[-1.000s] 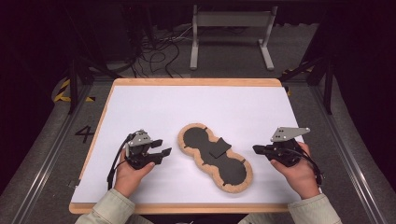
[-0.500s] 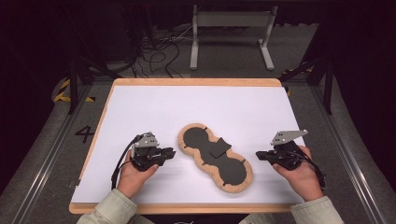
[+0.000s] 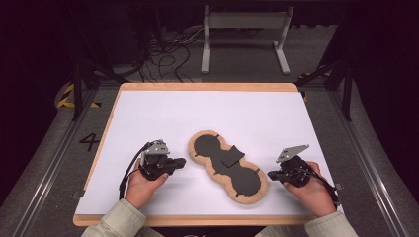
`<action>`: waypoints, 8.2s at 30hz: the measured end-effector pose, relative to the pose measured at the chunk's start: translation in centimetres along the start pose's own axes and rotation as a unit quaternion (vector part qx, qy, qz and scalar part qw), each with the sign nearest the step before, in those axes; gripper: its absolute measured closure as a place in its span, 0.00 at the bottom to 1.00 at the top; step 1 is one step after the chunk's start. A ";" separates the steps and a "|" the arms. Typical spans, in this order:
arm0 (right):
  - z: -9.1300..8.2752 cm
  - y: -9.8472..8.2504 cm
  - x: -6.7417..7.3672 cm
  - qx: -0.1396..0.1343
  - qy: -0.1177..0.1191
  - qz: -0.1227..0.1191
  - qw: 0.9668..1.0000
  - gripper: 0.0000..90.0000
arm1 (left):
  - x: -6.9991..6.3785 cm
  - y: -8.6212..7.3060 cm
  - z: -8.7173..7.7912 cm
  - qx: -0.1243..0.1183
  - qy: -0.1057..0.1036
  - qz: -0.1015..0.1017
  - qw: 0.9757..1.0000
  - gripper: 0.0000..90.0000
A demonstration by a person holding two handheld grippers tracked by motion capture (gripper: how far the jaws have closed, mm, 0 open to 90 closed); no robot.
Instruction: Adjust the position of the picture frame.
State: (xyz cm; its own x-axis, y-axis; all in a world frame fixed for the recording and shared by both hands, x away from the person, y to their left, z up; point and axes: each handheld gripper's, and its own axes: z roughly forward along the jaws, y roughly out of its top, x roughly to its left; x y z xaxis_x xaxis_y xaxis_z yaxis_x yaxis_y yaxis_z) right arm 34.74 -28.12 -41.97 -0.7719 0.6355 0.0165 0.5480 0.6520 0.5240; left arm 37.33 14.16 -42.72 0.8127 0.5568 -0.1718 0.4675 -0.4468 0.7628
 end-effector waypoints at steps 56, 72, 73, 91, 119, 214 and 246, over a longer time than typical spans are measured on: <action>3.3 3.3 5.7 0.031 0.078 -0.050 0.995 1.00 | -0.3 -0.1 1.3 0.033 -0.015 0.001 0.999 0.99; 2.9 4.8 3.1 -0.040 -0.018 -0.014 0.999 1.00 | 0.6 -0.4 0.2 0.019 0.022 -0.024 0.999 0.97; 3.1 4.9 2.8 -0.045 -0.022 -0.011 0.999 1.00 | 0.6 -0.4 0.2 0.019 0.022 -0.024 0.999 0.97; 5.5 6.2 4.3 -0.029 0.035 -0.041 0.998 1.00 | 1.9 -0.9 -0.8 0.010 0.046 -0.054 0.997 0.96; 3.6 6.1 6.4 -0.065 0.027 -0.073 0.995 1.00 | 5.1 2.5 0.0 0.010 0.112 -0.110 0.987 1.00; -0.9 1.4 2.0 -0.113 -0.030 0.021 0.993 1.00 | -10.0 4.0 8.9 0.171 -0.112 0.088 0.975 1.00; 0.8 4.4 0.8 -0.117 -0.021 0.006 0.993 1.00 | -2.8 1.0 1.2 0.113 -0.027 -0.016 0.993 1.00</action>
State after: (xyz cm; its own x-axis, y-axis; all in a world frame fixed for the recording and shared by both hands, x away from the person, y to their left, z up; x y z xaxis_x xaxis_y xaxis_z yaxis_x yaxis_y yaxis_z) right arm 36.82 -24.44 -40.34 -0.7491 0.6624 -0.0091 0.4631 0.5335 0.7078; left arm 35.88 11.32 -42.22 0.8108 0.5372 -0.2323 0.5545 -0.5780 0.5987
